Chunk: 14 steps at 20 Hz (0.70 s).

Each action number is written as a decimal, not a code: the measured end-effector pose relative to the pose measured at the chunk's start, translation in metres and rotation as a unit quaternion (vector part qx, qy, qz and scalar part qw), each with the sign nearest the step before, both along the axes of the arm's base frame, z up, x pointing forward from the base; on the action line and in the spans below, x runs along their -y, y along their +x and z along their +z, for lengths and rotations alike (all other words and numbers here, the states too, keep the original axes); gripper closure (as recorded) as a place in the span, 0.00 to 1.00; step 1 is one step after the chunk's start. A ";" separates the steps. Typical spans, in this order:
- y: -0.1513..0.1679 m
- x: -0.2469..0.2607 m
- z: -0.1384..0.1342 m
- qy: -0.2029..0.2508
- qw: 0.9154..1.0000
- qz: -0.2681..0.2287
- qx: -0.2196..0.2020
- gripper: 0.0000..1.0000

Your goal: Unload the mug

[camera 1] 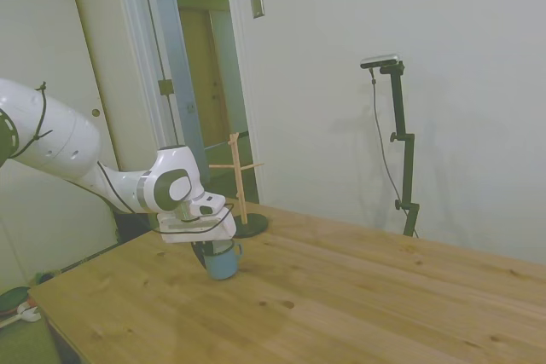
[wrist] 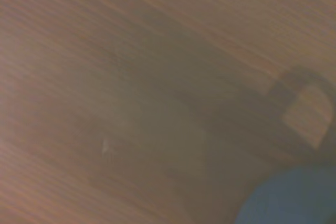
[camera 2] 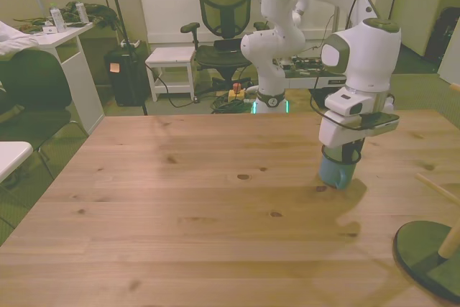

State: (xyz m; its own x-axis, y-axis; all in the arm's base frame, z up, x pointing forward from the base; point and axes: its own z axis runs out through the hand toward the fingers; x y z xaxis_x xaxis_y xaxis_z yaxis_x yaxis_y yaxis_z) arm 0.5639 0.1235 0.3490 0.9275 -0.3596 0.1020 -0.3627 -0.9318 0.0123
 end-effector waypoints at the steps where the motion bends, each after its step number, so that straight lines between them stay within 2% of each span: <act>1: 0.002 0.000 0.000 -0.002 1.000 -0.003 -0.004 1.00; 4: 0.006 -0.001 0.000 -0.003 1.000 -0.006 -0.008 1.00; 5: 0.006 -0.001 0.000 -0.004 1.000 -0.005 -0.008 0.00; 14: 0.006 -0.002 0.000 -0.009 1.000 -0.002 -0.006 0.00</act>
State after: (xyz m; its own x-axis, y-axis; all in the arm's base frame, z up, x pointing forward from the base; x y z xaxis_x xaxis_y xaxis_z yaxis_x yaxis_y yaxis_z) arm 0.5698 0.1259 0.3491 0.9274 -0.3612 0.0971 -0.3658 -0.9300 0.0344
